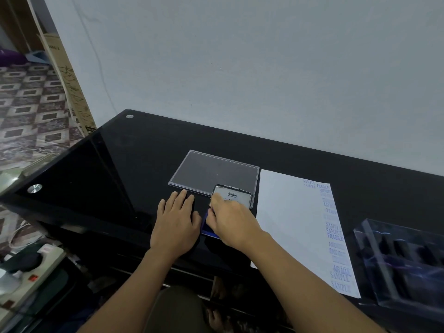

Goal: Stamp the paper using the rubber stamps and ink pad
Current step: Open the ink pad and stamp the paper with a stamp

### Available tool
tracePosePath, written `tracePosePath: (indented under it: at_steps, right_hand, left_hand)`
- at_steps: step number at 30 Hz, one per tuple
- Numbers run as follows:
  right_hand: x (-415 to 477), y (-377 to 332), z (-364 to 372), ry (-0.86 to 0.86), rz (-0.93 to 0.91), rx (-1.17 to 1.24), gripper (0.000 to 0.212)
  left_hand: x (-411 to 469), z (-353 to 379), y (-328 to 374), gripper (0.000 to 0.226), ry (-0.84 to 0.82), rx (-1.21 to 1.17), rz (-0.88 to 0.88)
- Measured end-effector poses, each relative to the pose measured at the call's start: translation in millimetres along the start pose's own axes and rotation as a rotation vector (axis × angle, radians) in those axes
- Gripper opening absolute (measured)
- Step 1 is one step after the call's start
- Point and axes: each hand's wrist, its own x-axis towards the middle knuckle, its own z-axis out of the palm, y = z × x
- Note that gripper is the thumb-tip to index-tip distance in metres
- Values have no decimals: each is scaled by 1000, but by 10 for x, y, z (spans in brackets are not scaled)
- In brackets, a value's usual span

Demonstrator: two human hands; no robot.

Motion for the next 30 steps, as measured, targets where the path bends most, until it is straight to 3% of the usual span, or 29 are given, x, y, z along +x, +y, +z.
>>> tracePosePath:
  at_steps: [14, 25, 30]
  right_hand:
    - [24, -12, -38, -22, 17, 26, 15]
    - [-11, -14, -83, -35, 4, 55, 17]
    - [-69, 122, -309, 129, 143, 284, 23]
  left_hand:
    - [30, -12, 17, 52, -17, -51, -21]
    - [240, -213, 168, 45, 40, -259, -86]
    - [357, -329, 351, 46, 59, -350, -64]
